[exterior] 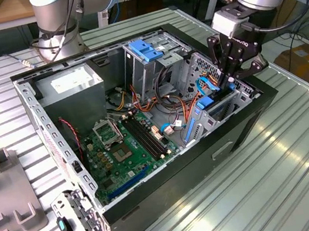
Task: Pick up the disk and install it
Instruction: 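Insert the second disk wire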
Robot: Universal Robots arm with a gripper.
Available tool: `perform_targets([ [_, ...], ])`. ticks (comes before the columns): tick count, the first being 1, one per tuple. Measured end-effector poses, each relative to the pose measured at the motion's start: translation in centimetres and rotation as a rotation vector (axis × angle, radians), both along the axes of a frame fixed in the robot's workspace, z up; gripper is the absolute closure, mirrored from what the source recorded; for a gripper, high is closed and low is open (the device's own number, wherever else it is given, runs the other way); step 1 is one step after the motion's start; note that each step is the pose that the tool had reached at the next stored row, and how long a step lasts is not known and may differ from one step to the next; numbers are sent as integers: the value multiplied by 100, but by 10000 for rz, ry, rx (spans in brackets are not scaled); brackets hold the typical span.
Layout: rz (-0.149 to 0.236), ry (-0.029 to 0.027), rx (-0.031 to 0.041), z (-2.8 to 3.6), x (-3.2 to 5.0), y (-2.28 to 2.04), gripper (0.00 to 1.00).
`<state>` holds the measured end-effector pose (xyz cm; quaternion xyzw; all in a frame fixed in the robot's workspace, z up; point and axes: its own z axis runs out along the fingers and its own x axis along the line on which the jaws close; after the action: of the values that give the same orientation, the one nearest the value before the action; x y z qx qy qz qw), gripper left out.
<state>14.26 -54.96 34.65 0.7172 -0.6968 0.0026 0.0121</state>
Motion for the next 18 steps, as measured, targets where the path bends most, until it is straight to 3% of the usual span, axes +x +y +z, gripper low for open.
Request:
perform_targets([
  [2, -24, 0, 38, 0, 0, 0, 84],
  [18, -474, -1, 39, -18, -21, 0, 84],
])
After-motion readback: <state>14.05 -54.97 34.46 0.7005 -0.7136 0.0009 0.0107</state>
